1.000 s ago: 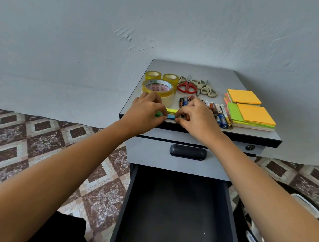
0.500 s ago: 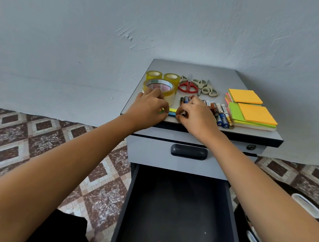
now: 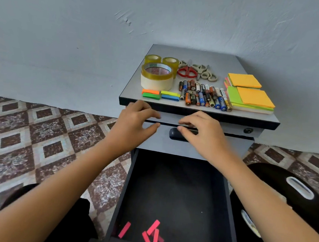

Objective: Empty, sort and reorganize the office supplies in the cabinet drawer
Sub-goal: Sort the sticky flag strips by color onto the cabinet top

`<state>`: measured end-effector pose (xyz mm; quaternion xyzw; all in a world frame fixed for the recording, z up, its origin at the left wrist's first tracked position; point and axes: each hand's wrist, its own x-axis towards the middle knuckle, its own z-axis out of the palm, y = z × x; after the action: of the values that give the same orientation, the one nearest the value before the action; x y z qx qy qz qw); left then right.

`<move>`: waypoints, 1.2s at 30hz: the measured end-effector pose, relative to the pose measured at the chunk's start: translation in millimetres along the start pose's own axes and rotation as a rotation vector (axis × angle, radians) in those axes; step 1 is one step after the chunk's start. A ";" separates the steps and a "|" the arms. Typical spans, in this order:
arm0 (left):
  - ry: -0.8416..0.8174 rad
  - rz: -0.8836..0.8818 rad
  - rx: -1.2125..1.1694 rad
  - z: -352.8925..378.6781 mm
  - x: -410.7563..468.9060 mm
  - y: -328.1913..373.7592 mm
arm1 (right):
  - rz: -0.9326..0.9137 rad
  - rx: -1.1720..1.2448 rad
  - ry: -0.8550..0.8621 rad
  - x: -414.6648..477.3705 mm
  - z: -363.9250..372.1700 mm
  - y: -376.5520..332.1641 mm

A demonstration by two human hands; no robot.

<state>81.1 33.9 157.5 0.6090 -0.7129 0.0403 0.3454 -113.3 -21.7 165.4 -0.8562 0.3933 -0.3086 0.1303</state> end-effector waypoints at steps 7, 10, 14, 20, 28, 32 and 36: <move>-0.313 -0.149 -0.187 35.0 -75.4 3.6 | 0.095 0.034 -0.245 -70.3 29.3 12.4; -0.483 -0.170 -0.169 56.8 -96.2 1.0 | 0.132 0.023 -0.399 -93.2 48.9 19.8; -0.709 -0.229 -0.118 83.1 -114.4 -0.9 | 0.151 -0.005 -0.575 -117.1 75.7 31.4; -0.930 -0.284 -0.048 122.3 -139.3 -7.9 | 0.125 -0.103 -0.794 -139.2 116.2 50.6; -1.118 -0.380 0.120 154.4 -171.1 -16.1 | 0.081 -0.159 -0.944 -159.6 164.2 59.2; -1.168 -0.396 0.159 165.6 -184.3 -20.3 | 0.020 -0.220 -0.915 -164.3 181.2 58.5; -1.167 -0.377 0.141 172.3 -188.0 -22.8 | -0.007 -0.284 -0.904 -167.2 190.2 59.5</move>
<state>28.8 103.7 -83.3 0.6675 -0.6600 -0.3145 -0.1416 -112.3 61.6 -81.0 -0.9155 0.3322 0.1514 0.1691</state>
